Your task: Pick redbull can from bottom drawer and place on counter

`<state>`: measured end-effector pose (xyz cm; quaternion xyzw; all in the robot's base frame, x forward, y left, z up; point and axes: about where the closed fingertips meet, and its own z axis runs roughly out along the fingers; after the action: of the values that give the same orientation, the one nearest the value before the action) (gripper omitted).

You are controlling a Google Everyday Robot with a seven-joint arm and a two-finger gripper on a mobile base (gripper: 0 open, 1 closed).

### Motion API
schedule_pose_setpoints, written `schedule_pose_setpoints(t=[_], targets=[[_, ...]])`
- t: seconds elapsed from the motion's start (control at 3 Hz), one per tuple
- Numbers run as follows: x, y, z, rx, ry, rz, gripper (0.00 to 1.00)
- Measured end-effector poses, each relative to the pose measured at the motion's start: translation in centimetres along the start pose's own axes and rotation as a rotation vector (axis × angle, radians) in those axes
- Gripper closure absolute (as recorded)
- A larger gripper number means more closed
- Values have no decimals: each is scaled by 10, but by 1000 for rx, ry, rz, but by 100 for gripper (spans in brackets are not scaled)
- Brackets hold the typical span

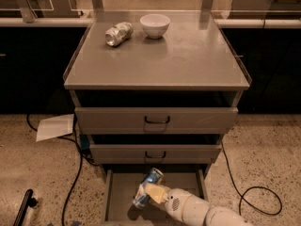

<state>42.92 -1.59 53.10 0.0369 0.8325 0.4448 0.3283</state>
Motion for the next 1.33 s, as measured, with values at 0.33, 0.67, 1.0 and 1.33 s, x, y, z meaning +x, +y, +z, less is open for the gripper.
schedule_pose_setpoints(t=[0.33, 0.67, 1.0, 1.33], targets=[[-30, 15, -3, 3, -22, 19, 100], [-68, 37, -10, 16, -52, 19, 100], [-111, 68, -25, 29, -98, -9, 100], [-145, 104, -42, 41, -141, -60, 100]])
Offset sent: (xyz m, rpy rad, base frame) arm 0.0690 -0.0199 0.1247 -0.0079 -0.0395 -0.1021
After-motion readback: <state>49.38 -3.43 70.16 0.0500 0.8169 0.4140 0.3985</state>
